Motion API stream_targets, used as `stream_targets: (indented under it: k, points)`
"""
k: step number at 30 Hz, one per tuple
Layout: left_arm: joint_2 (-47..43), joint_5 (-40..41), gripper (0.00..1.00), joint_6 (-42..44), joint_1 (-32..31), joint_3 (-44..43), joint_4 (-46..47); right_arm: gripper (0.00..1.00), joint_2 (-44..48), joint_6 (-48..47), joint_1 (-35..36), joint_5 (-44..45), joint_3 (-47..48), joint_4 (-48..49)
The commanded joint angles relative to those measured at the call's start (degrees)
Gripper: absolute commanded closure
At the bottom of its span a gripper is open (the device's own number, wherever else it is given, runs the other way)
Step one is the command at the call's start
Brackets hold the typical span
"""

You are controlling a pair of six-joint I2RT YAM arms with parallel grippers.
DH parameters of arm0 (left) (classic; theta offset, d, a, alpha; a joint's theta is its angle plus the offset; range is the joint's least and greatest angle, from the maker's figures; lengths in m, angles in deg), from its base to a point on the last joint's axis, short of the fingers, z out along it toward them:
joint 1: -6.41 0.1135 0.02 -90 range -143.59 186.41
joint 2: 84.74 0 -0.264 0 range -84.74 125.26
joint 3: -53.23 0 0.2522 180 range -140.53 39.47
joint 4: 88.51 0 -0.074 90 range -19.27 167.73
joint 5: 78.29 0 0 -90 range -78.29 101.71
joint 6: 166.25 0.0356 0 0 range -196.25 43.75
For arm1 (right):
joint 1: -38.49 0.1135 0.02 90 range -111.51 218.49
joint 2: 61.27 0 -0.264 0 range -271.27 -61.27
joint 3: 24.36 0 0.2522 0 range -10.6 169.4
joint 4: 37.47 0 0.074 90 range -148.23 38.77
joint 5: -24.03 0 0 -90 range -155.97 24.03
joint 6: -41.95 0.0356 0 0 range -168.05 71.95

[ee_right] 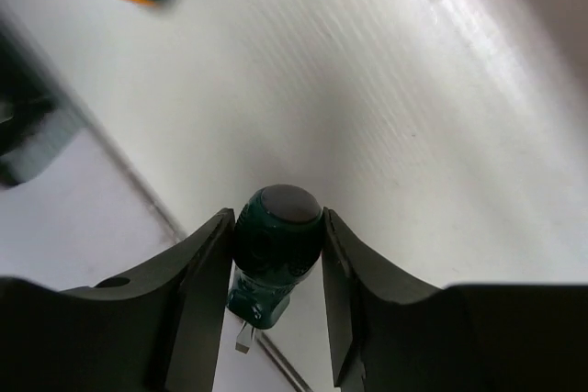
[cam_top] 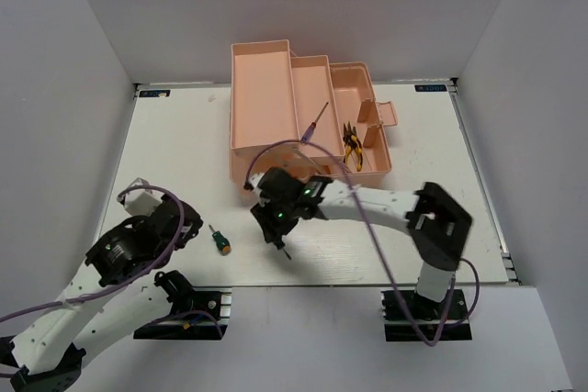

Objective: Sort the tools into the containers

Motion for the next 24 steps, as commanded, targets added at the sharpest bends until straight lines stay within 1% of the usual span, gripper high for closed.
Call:
stream_targets:
  k: [1,2,3,4,5,6,8,10,11,13,15,16,17,18,19,21,22,23,24]
  points:
    - [0.27,-2.04,0.33,-4.23,0.35,3.5,0.14,1.0,13.33,-11.64,-2.62,-16.46,-0.58,4.16]
    - [0.8,-3.61,0.29,-4.23,0.35,6.03,1.46,1.0,14.24,-15.4,-4.19,-18.08,-0.41,5.21]
    - [1.32,-4.41,0.27,-4.23,-0.18,7.36,4.34,1.0,15.2,-18.48,-4.64,-18.88,1.85,4.96]
    - [1.94,-5.81,0.26,-4.23,-0.18,9.99,5.94,1.0,16.69,-19.55,-5.08,-20.28,2.83,4.87]
    - [2.55,-6.7,0.21,-4.23,-0.18,11.23,7.78,1.0,16.79,-21.65,-6.48,-20.46,3.97,4.86]
    - [4.47,-7.49,0.2,-1.8,-0.18,12.37,12.32,1.0,16.97,-23.33,-7.01,-19.77,7.29,4.69]
    - [7.03,-10.04,0.17,0.5,-0.18,15.1,16.65,1.0,16.62,-25.27,-8.6,-18.45,9.77,4.16]
    - [11.58,-10.57,0.16,3.48,0.35,16.25,21.83,1.0,15.83,-28.0,-9.74,-15.56,13.99,4.51]
    - [13.09,-10.57,0.14,4.11,0.35,16.25,22.99,1.0,15.39,-28.35,-10.44,-10.67,15.57,5.91]
    - [15.47,-10.57,0.14,6.73,0.35,15.73,26.58,1.0,13.9,-30.36,-11.94,-8.44,18.73,9.06]
    - [18.63,-10.57,0.14,7.98,0.35,15.2,27.92,1.0,13.02,-31.25,-13.25,-2.39,20.15,12.23]
    - [19.69,-10.57,0.14,7.98,0.35,15.2,27.92,1.0,10.32,-32.04,-13.69,-1.14,21.29,13.12]
    - [20.66,-10.57,0.14,8.59,0.35,14.59,28.45,1.0,9.07,-32.65,-13.79,2.09,26.35,13.47]
    - [22.41,-10.57,0.14,8.6,0.87,14.58,28.45,1.0,4.88,-32.92,-15.18,6.04,28.22,13.65]
    - [23.21,-10.57,0.14,8.6,0.87,14.58,28.45,1.0,2.93,-33.01,-15.8,8.08,32.51,13.91]
    - [23.74,-10.57,0.14,8.6,1.39,14.58,29.59,1.0,-0.76,-33.1,-17.21,9.5,43.39,13.04]
    - [24.52,-10.57,0.14,8.6,1.4,15.28,29.59,1.0,-6.44,-33.36,-18.26,9.59,46.23,9.99]
    - [25.05,-10.57,0.14,9.21,1.4,15.29,30.2,1.0,-8.24,-34.06,-18.79,9.24,50.87,9.27]
    - [25.06,-10.57,0.14,9.21,2.01,15.29,30.73,1.0,-12.61,-34.5,-19.14,8.81,54.66,8.56]
